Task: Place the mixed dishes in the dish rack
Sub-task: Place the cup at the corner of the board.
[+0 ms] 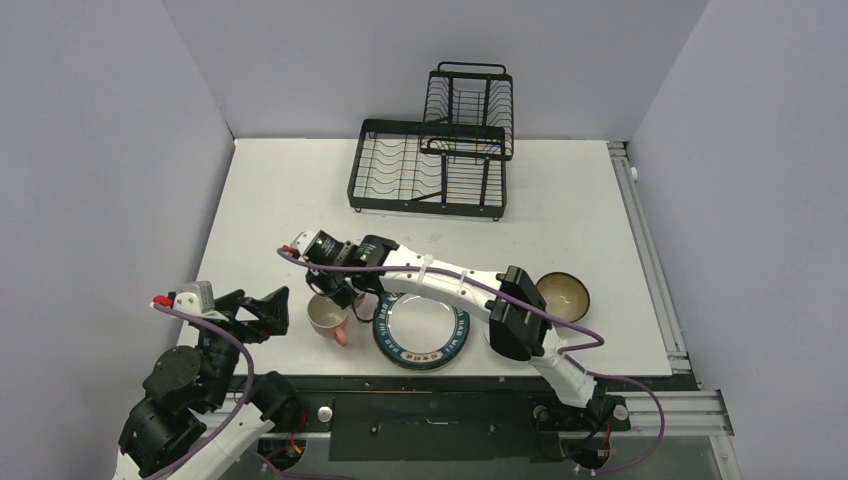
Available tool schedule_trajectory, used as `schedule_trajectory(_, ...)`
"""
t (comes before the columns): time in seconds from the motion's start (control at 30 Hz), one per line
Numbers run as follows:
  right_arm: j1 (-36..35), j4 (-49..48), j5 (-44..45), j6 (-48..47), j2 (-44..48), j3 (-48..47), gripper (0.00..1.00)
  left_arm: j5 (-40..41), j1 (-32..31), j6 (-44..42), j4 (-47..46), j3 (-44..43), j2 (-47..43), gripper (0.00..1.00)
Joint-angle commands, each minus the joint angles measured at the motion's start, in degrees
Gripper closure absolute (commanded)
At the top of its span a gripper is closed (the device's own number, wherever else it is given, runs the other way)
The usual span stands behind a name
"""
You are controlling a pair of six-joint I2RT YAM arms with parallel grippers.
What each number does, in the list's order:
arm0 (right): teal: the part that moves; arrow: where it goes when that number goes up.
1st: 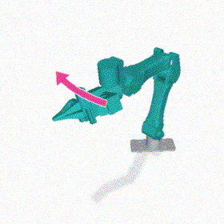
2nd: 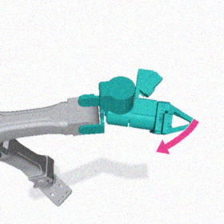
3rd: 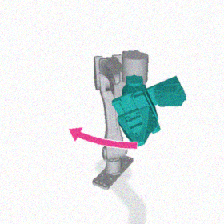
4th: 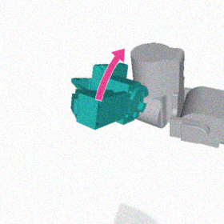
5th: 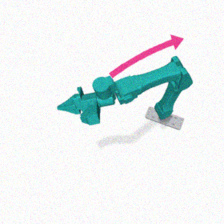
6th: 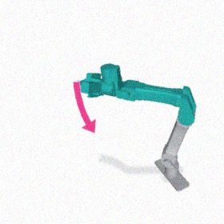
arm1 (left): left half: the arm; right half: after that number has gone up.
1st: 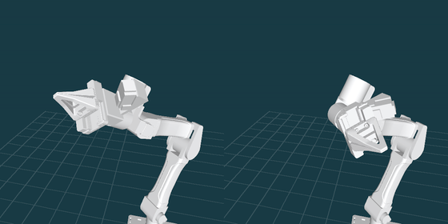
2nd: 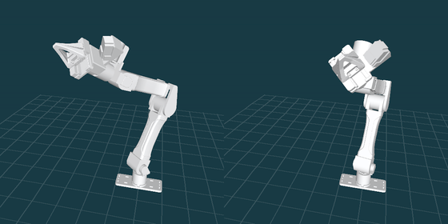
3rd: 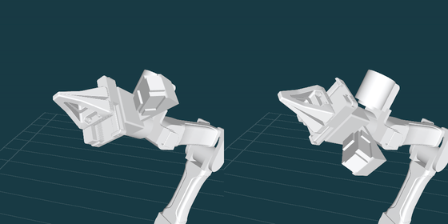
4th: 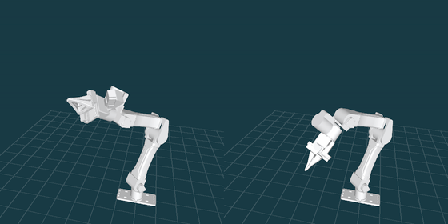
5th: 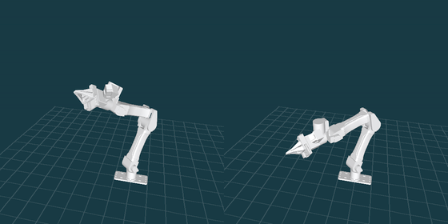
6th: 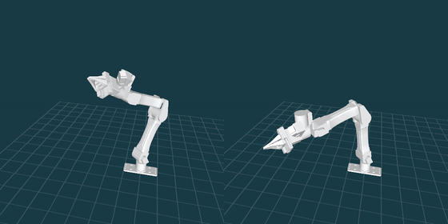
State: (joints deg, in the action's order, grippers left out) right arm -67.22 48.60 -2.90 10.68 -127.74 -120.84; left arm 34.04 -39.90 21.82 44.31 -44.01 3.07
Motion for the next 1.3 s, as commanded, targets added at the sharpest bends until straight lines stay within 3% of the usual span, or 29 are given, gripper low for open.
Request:
schedule_trajectory(0.0, -0.06, -2.73, -0.59, -0.54, 0.63, -5.01, 1.0, -0.39, 0.51, -0.63, -2.28, 0.06, -0.06, 0.04)
schedule_trajectory(0.6, -0.35, -1.32, -0.31, 0.52, -3.33, -5.45, 0.98, -0.86, 1.05, -0.95, -2.52, 0.25, 0.35, 0.04)
schedule_trajectory(1.27, -0.54, -1.2, 0.61, 1.79, -3.1, -5.83, 0.62, -1.43, 1.84, -1.26, -2.67, 0.32, 0.44, 0.04)
